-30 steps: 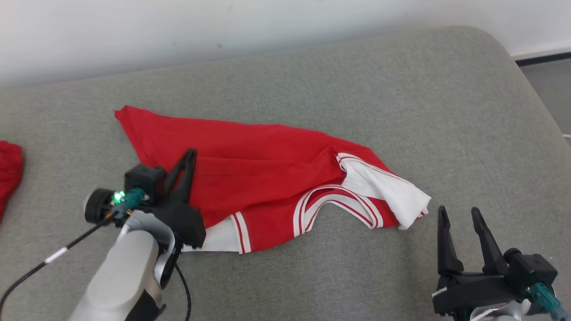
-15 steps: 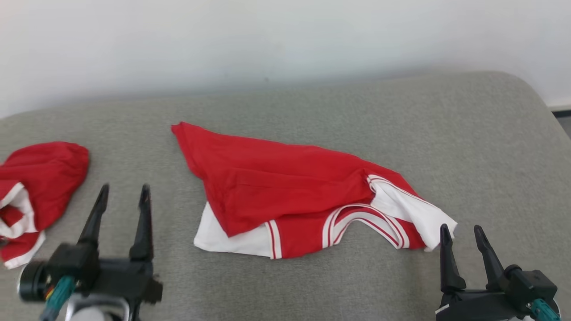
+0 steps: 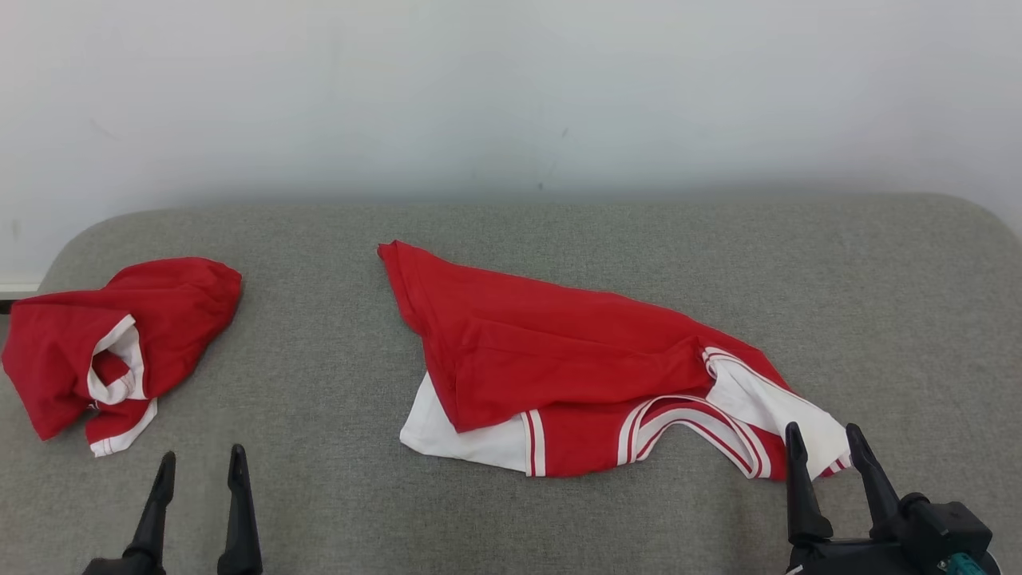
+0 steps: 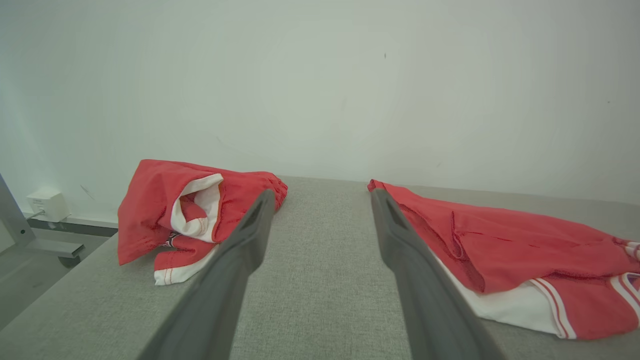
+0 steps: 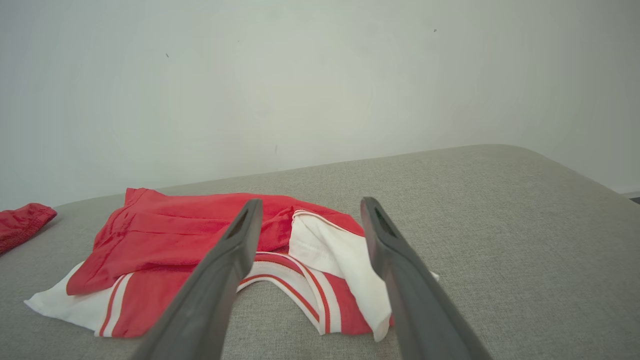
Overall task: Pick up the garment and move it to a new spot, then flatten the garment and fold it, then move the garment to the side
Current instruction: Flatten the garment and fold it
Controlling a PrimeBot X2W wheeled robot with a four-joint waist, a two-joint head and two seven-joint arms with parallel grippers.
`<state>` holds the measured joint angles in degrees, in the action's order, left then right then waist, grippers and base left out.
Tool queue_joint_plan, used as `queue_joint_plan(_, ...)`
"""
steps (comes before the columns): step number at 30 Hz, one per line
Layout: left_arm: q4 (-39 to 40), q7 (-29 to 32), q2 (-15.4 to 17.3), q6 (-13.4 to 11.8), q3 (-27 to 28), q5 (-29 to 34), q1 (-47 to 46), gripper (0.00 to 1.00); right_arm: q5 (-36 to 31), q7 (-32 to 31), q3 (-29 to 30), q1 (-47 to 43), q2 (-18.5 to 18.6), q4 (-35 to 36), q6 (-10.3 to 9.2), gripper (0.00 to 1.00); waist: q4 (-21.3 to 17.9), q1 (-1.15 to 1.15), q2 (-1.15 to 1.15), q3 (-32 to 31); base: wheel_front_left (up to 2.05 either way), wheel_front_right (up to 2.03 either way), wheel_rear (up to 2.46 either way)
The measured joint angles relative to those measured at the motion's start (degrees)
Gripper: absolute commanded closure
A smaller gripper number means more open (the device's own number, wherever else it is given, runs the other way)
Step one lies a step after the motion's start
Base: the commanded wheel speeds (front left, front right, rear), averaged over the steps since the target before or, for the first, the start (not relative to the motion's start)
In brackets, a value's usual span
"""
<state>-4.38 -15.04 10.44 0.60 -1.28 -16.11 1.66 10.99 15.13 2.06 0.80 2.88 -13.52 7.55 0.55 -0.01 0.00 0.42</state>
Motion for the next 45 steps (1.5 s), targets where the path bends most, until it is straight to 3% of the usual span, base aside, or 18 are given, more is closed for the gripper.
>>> queue_joint_plan(18, -2.1, 0.0, -3.4, 3.1, 1.5, 2.6, 0.3, 0.00, -0.1, 0.0, -0.4, -0.3, 0.0, -0.4, 0.00, 0.00, -0.3, 0.01, 0.00, 0.4, 0.00, 0.00, 0.00)
queue_joint_plan(30, -12.2, 0.0, -2.6, 6.0, -4.4, 3.5, -16.6, 0.00, 0.1, 0.0, -1.4, 2.3, 0.0, -0.7, 0.00, 0.00, -3.6, 0.01, 0.00, 3.2, 0.00, 0.00, 0.00)
queue_joint_plan(45, -28.2, 0.8, 0.4, 6.9, -11.2, 1.7, -31.3, 0.00, 2.1, 0.0, -1.4, 4.9, 0.0, -0.3, 0.00, 0.00, -11.1, 0.02, 0.00, 9.1, 0.00, 0.00, 0.00)
